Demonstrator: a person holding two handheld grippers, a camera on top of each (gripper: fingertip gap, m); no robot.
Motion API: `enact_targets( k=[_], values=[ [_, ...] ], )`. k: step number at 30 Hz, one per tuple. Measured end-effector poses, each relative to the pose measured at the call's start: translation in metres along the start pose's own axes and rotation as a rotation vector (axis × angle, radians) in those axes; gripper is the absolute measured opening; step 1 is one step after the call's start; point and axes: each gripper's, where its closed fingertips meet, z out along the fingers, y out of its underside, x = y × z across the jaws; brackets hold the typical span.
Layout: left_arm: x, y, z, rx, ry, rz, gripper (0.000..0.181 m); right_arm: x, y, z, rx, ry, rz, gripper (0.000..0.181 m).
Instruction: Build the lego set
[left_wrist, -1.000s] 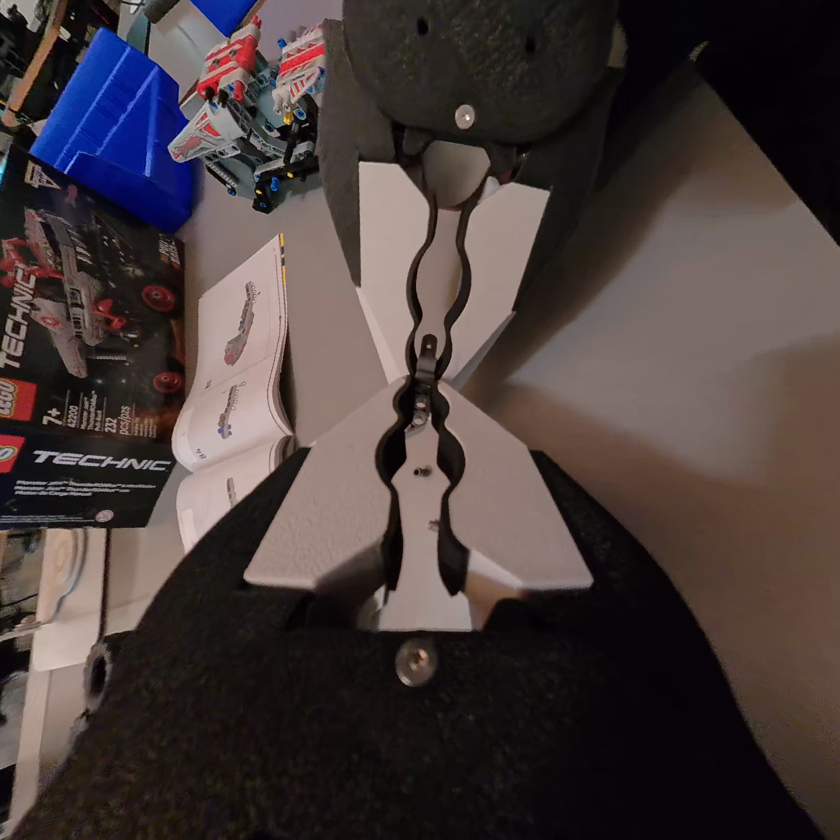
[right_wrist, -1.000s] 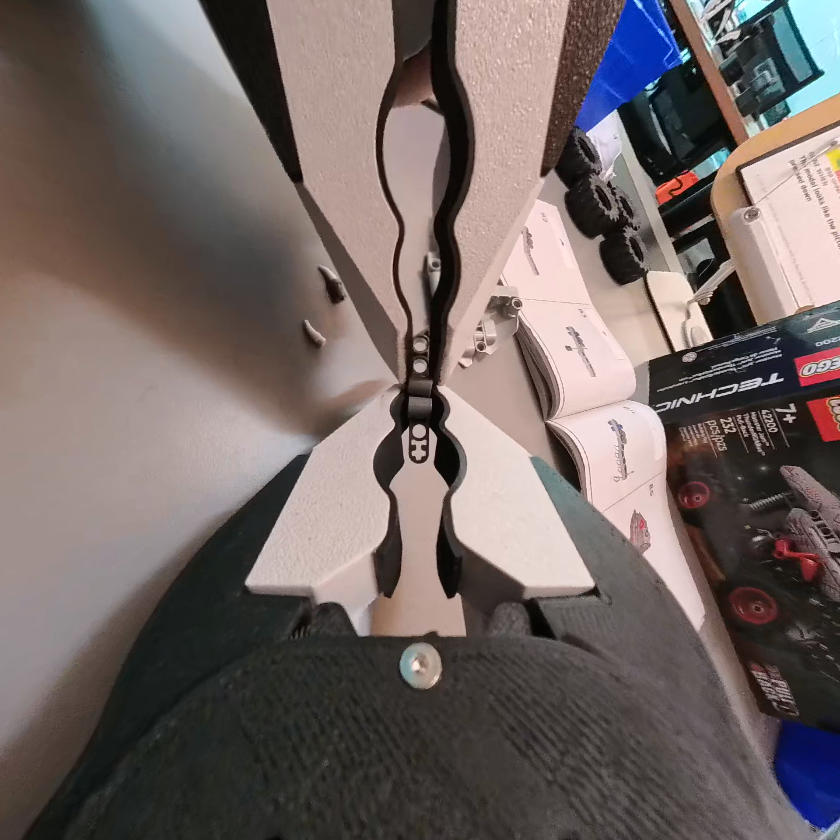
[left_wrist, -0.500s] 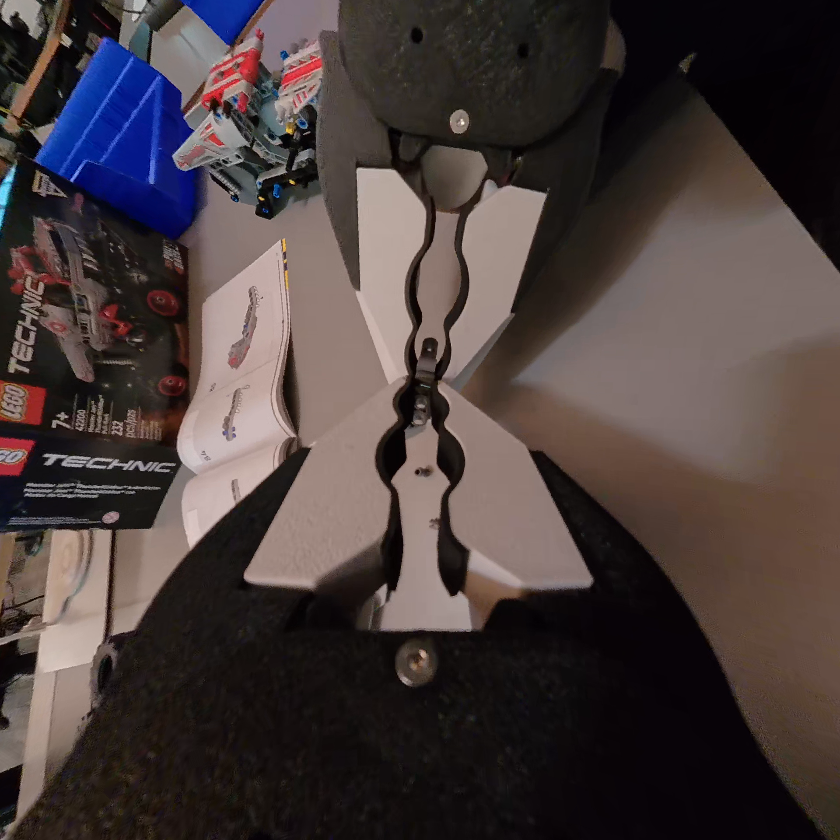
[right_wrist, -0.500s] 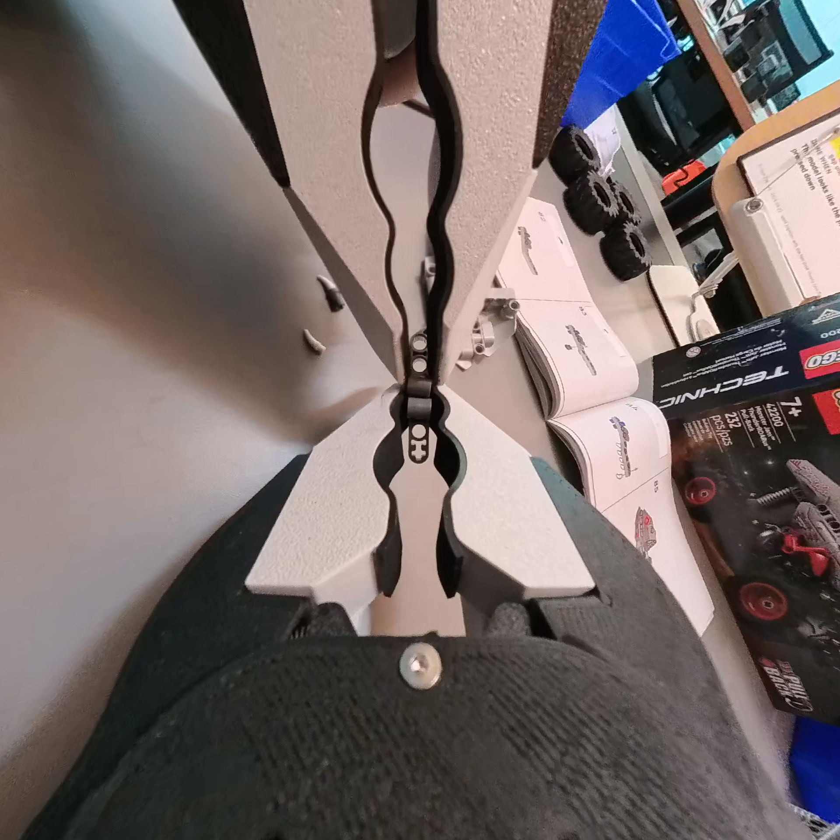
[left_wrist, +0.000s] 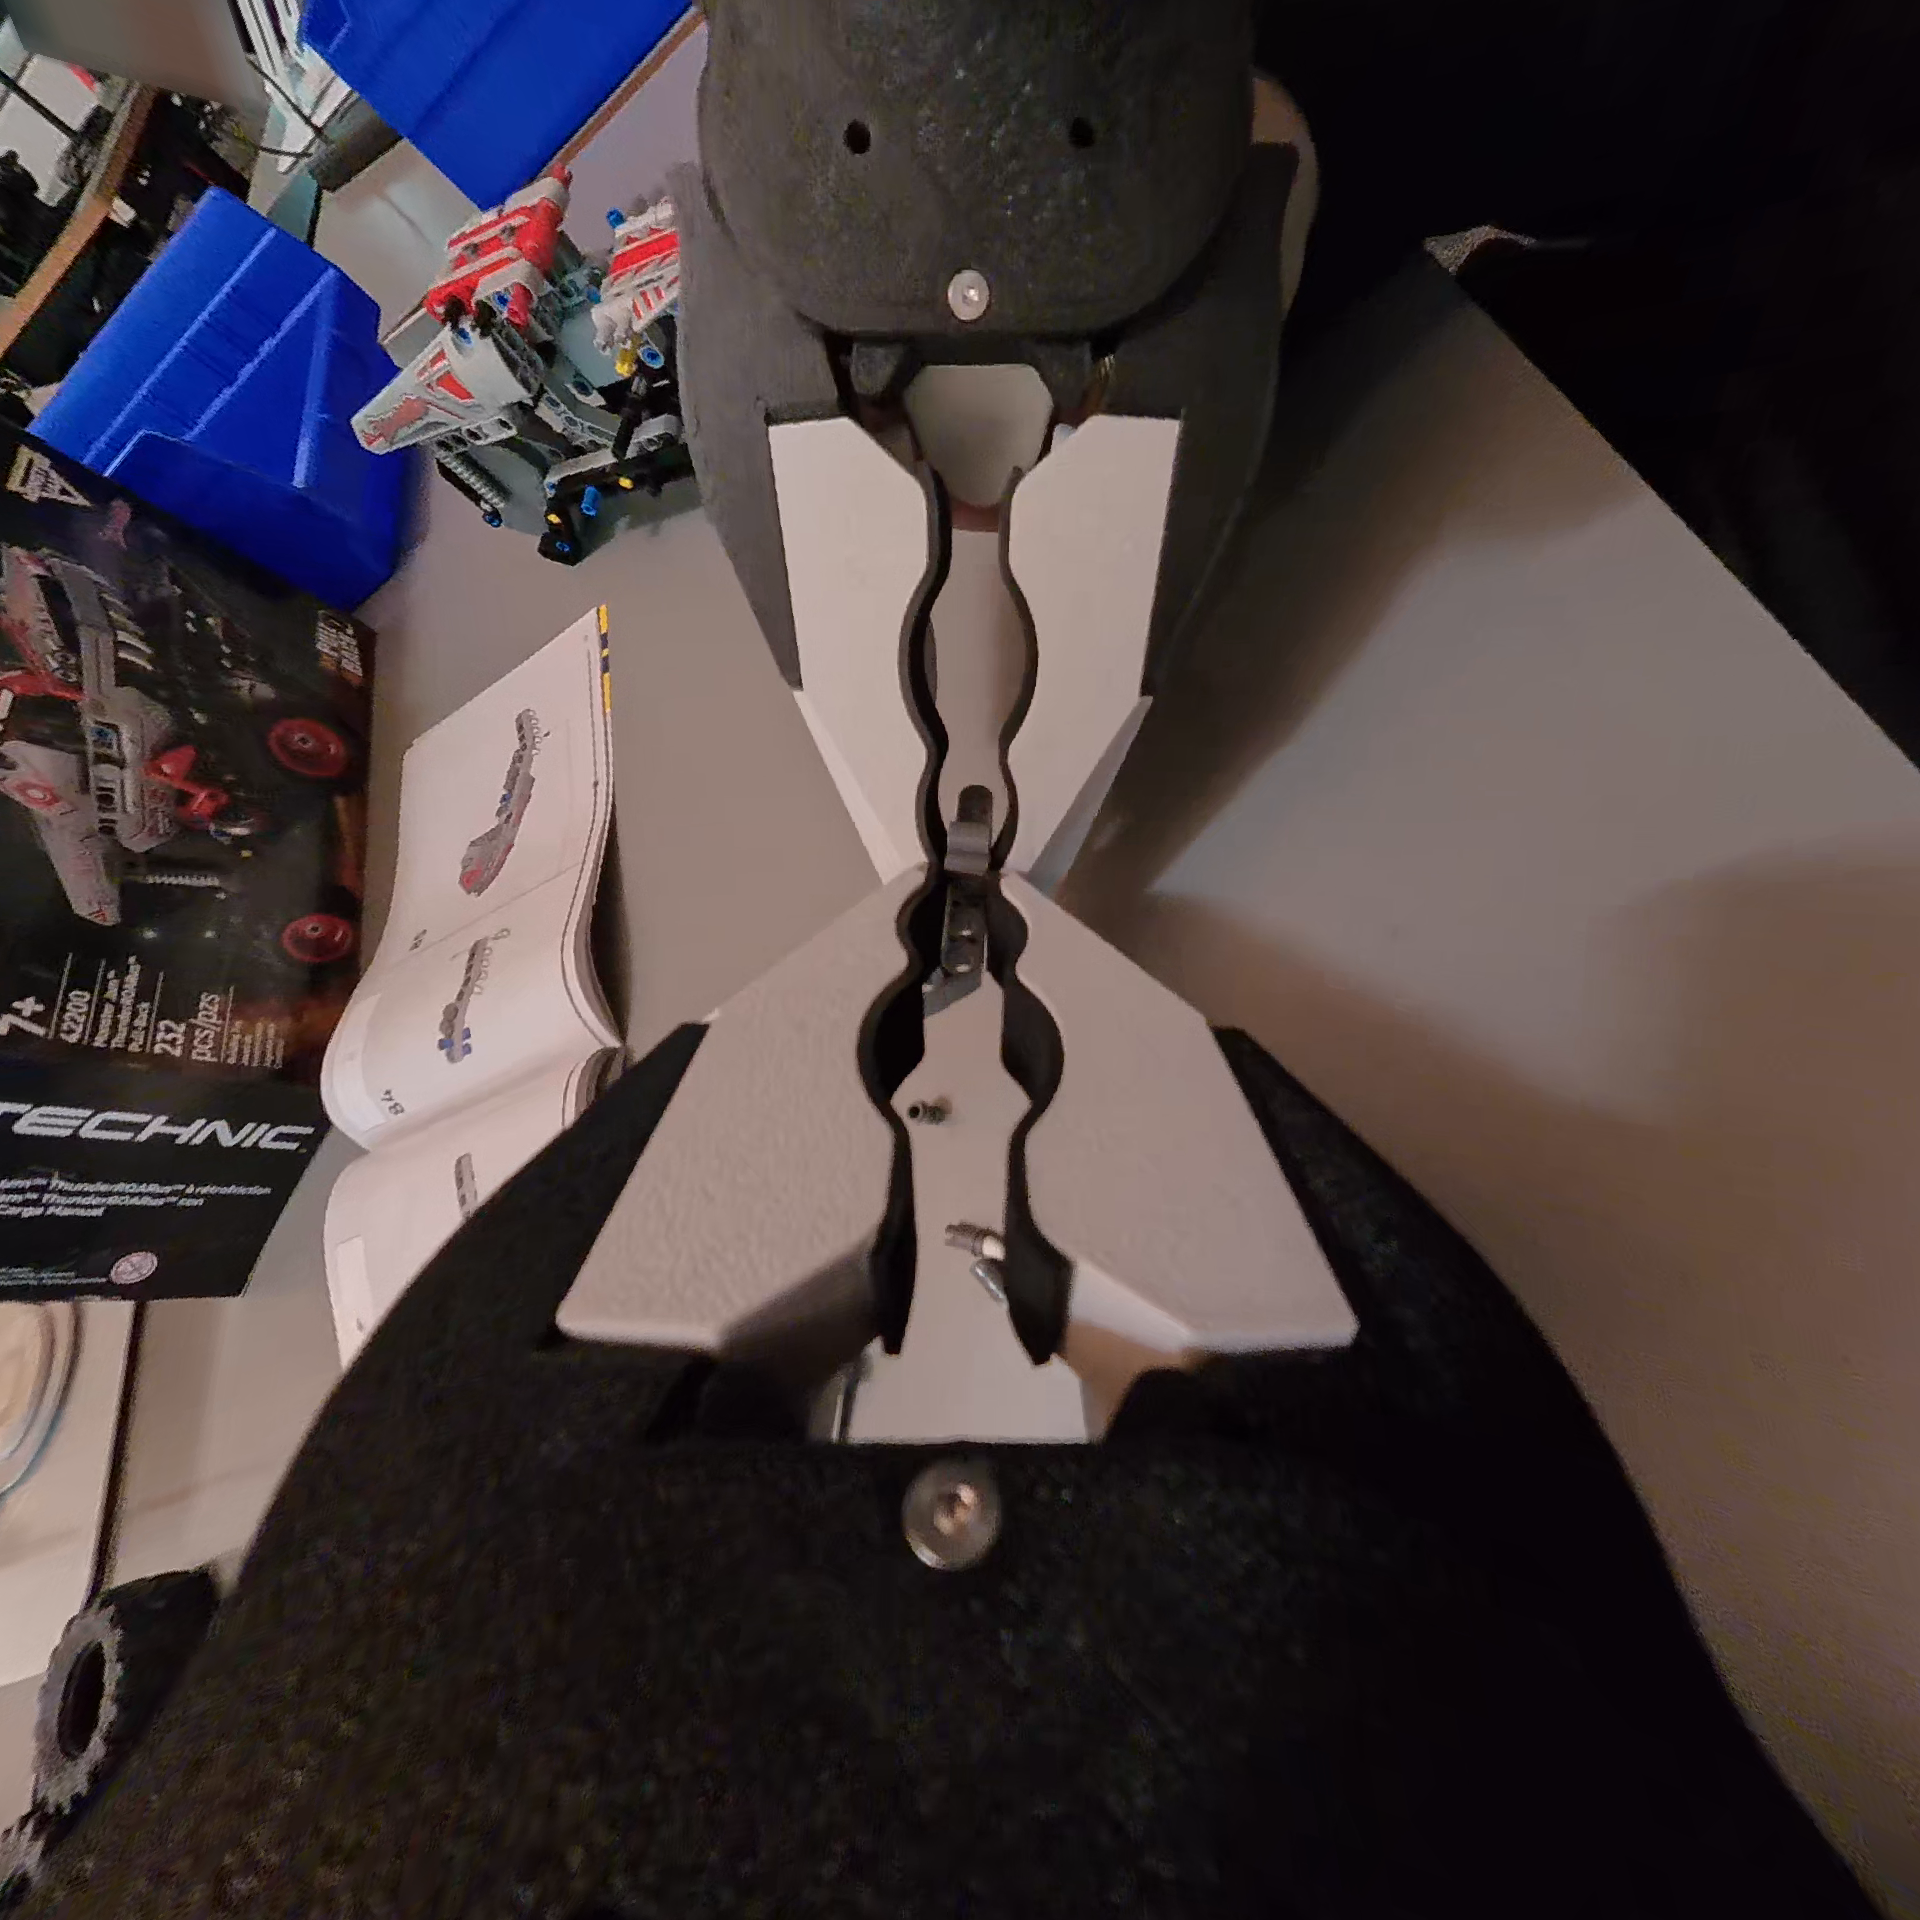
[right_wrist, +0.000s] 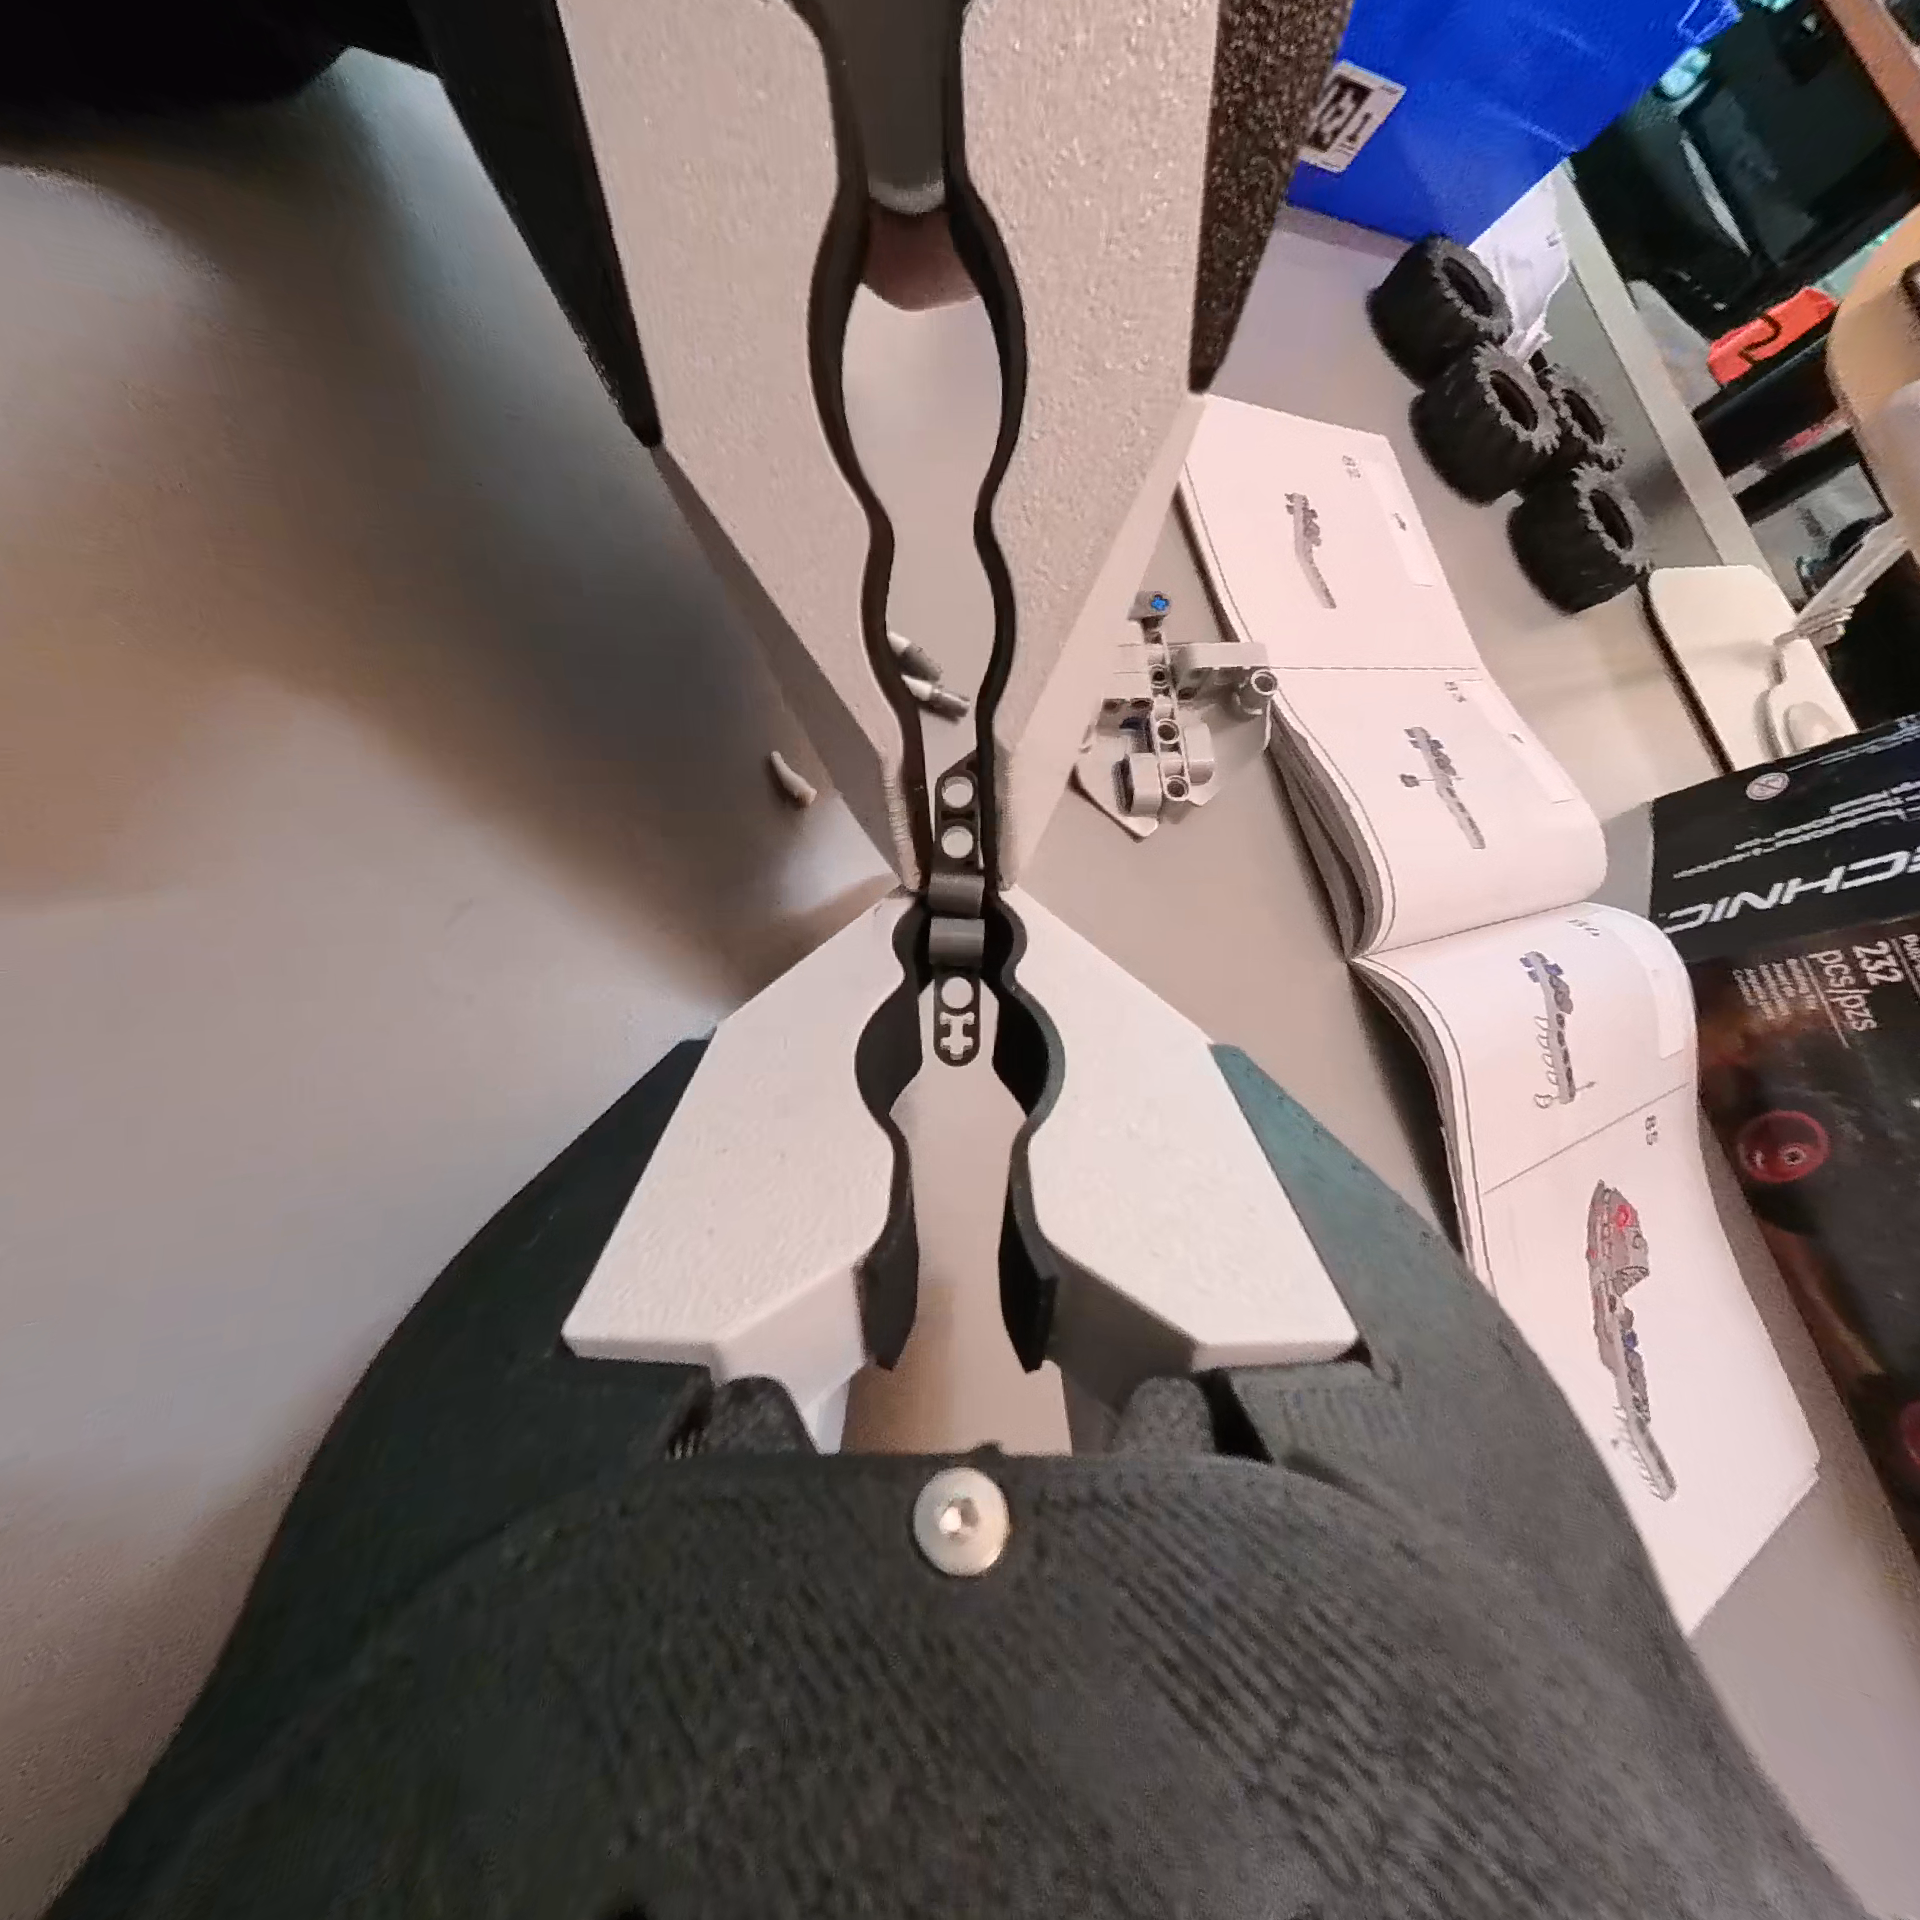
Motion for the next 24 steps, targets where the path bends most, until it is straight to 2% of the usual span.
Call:
enact_targets(
  k=[1, 5, 8, 15, 18, 21, 24],
  values=[
    [0.000, 0.000, 0.000, 0.006, 0.001, -0.005, 0.004, -0.001, 0.001, 0.000, -0.002, -0.005, 0.000, 0.006],
    [0.001, -0.002, -0.001, 0.060, 0.043, -0.106, 0.005, -0.001, 0.001, 0.000, -0.010, -0.008, -0.002, 0.006],
    [0.001, -0.003, -0.002, 0.083, 0.051, -0.115, 0.005, -0.003, -0.002, 0.000, 0.016, -0.031, 0.018, 0.006],
    [0.006, 0.001, 0.000, 0.008, 0.061, -0.048, 0.004, -0.010, 0.000, 0.002, 0.011, -0.075, 0.009, 0.006],
    [0.002, 0.004, 0.005, -0.054, 0.025, -0.082, 0.004, -0.007, 0.007, 0.005, -0.045, -0.040, -0.010, 0.006],
    [-0.004, 0.000, 0.002, -0.040, -0.001, -0.127, 0.003, 0.001, 0.006, 0.006, -0.044, 0.037, -0.022, 0.007],
    [-0.003, -0.001, 0.003, -0.097, -0.057, 0.066, 0.003, 0.005, 0.005, 0.004, -0.057, 0.055, -0.010, 0.007]
  ],
)
